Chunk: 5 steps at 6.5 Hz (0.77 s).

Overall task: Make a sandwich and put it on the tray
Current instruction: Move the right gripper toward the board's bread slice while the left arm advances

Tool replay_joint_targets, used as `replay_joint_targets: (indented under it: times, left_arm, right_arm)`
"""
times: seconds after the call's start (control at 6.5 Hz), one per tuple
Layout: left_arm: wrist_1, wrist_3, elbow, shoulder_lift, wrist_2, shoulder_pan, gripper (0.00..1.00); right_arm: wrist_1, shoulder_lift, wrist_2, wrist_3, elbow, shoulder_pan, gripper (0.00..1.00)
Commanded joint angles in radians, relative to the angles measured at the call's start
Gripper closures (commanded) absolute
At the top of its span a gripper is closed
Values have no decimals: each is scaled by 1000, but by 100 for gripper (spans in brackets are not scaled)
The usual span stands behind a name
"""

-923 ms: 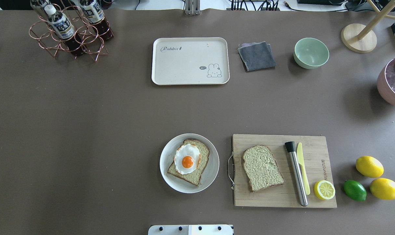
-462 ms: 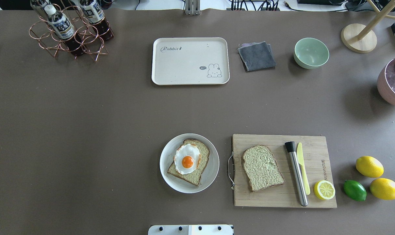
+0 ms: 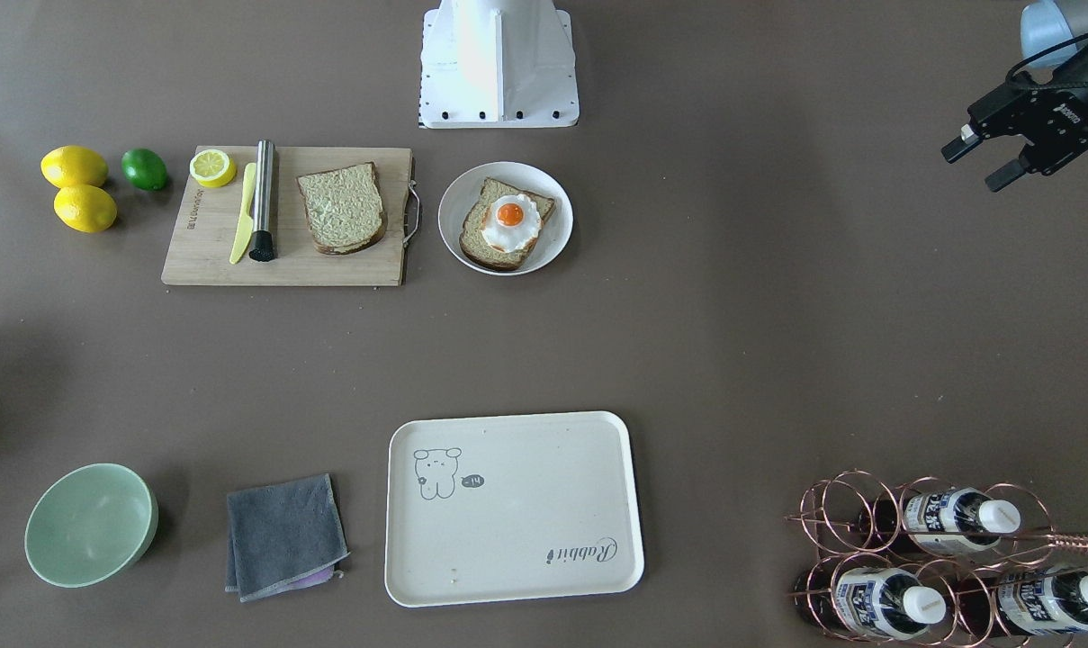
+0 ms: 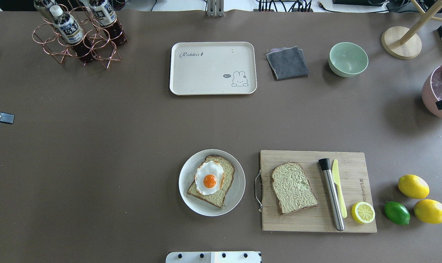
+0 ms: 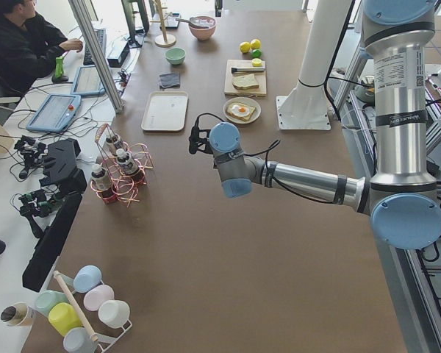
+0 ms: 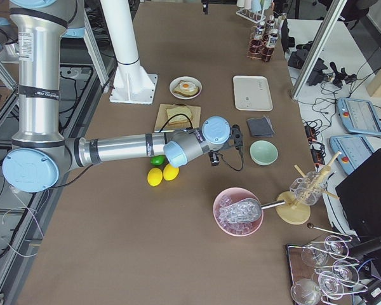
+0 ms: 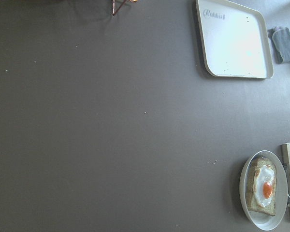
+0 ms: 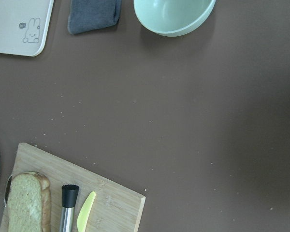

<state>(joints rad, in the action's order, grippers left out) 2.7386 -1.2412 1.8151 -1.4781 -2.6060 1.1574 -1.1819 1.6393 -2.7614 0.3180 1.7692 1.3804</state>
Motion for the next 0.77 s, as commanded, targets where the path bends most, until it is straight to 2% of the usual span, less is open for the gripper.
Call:
replay_joint_targets:
  times: [0.0, 0.46, 0.62]
  left_arm:
    - [122, -175, -34, -63, 15, -53, 2]
    - [127, -225, -48, -93, 24, -73, 2]
    - [136, -227, -43, -94, 91, -118, 2]
  right_arm:
    - [4, -53, -81, 0, -7, -4, 0]
    - [1, -90, -184, 1, -24, -6, 0]
    - [1, -116, -191, 3, -18, -7, 0]
